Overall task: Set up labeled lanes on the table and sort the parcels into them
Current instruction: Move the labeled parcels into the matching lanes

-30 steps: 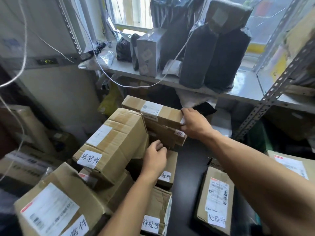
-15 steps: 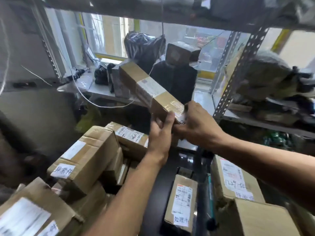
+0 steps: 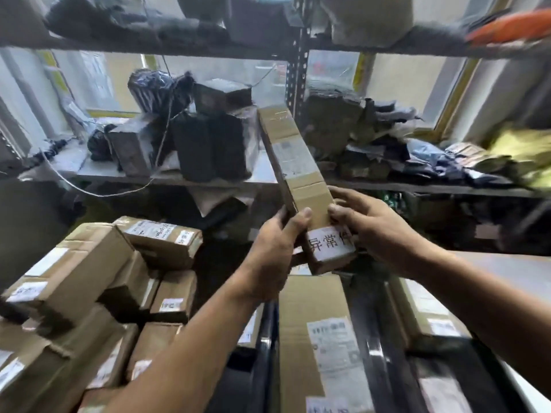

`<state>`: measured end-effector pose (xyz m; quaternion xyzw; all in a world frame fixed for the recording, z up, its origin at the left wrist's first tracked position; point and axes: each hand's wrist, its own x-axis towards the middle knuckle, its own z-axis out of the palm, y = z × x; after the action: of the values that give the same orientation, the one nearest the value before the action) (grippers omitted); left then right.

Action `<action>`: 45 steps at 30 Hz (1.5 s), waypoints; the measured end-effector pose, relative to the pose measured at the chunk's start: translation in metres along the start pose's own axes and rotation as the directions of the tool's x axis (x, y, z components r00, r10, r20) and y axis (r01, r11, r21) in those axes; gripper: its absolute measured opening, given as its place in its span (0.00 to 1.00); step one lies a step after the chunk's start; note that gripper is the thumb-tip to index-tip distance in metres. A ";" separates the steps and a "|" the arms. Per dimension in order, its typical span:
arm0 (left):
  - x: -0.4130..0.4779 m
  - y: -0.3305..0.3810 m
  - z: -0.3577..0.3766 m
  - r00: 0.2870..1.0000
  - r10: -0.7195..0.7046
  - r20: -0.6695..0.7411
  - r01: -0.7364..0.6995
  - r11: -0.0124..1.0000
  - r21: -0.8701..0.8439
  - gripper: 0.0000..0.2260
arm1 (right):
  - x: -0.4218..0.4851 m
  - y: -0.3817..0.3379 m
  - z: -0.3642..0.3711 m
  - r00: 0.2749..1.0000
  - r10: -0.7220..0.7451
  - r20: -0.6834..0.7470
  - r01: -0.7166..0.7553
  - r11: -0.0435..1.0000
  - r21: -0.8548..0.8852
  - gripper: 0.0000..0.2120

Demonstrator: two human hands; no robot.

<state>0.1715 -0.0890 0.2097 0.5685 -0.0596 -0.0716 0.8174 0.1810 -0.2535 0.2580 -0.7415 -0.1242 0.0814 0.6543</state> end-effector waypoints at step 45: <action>0.013 -0.341 0.133 0.506 -0.328 -0.798 0.748 0.627 0.216 0.10 | -0.083 0.370 -0.074 0.756 0.611 -0.234 -0.594 0.791 0.148 0.14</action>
<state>0.1434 -0.3307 -0.0638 0.7425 0.4229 -0.0974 0.5102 0.1518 -0.3895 -0.1027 -0.7242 0.2137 0.1900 0.6275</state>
